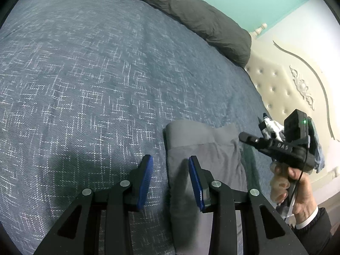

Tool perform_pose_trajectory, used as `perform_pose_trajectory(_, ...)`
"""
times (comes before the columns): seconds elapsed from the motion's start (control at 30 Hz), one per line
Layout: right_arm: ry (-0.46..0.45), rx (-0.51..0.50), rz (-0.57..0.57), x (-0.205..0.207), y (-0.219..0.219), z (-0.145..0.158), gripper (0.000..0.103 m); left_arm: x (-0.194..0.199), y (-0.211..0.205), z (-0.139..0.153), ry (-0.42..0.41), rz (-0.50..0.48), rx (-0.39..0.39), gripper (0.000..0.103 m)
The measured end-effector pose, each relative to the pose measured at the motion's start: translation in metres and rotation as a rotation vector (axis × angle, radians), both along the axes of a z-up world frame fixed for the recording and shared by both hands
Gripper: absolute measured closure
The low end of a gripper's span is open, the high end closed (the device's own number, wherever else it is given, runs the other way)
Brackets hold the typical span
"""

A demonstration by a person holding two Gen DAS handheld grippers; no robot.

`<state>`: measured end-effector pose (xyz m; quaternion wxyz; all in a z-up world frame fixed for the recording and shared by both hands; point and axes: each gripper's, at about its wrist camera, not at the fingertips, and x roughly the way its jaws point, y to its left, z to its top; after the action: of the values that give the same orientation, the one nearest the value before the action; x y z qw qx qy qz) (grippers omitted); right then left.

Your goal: Fold clothes

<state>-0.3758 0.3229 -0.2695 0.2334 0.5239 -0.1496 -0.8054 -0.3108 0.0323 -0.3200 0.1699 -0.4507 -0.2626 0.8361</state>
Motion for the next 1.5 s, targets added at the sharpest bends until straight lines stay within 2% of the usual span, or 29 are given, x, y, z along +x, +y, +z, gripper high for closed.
perform_pose_trajectory(0.03, 0.000, -0.005, 0.003, -0.002, -0.001, 0.001, 0.070, -0.001, 0.000, 0.000, 0.001, -0.001, 0.002, 0.066)
perform_pose_trajectory(0.4, -0.047, 0.065, 0.079, -0.016, -0.022, -0.009, 0.070, -0.016, 0.002, 0.001, -0.001, -0.007, 0.039, 0.066)
perform_pose_trajectory(0.73, -0.020, 0.128, 0.137, -0.011, -0.040, -0.019, 0.070, -0.038, 0.005, -0.013, -0.051, -0.025, 0.104, 0.066)
perform_pose_trajectory(0.8, -0.007, 0.140, 0.143, -0.009, -0.042, -0.019, 0.072, -0.042, 0.010, -0.013, -0.049, -0.035, 0.098, 0.066)
perform_pose_trajectory(0.93, 0.019, 0.160, 0.164, -0.006, -0.047, -0.019, 0.084, -0.050, 0.017, -0.013, -0.045, -0.049, 0.096, 0.066)
perform_pose_trajectory(1.0, 0.041, 0.170, 0.176, -0.002, -0.052, -0.017, 0.091, -0.053, 0.019, -0.013, -0.041, -0.052, 0.092, 0.071)
perform_pose_trajectory(1.07, 0.065, 0.178, 0.186, 0.003, -0.055, -0.016, 0.096, -0.053, 0.020, -0.013, -0.038, -0.057, 0.087, 0.085)
perform_pose_trajectory(1.17, 0.094, 0.176, 0.196, 0.005, -0.061, -0.014, 0.097, -0.048, 0.020, -0.009, -0.019, -0.065, 0.083, 0.091)
perform_pose_trajectory(1.33, 0.153, 0.146, 0.202, 0.012, -0.059, -0.001, 0.098, -0.042, 0.022, 0.006, 0.015, -0.073, 0.069, 0.092)
perform_pose_trajectory(1.5, 0.217, 0.111, 0.212, 0.023, -0.056, 0.026, 0.098, -0.032, 0.022, 0.032, 0.057, -0.078, 0.049, 0.092)
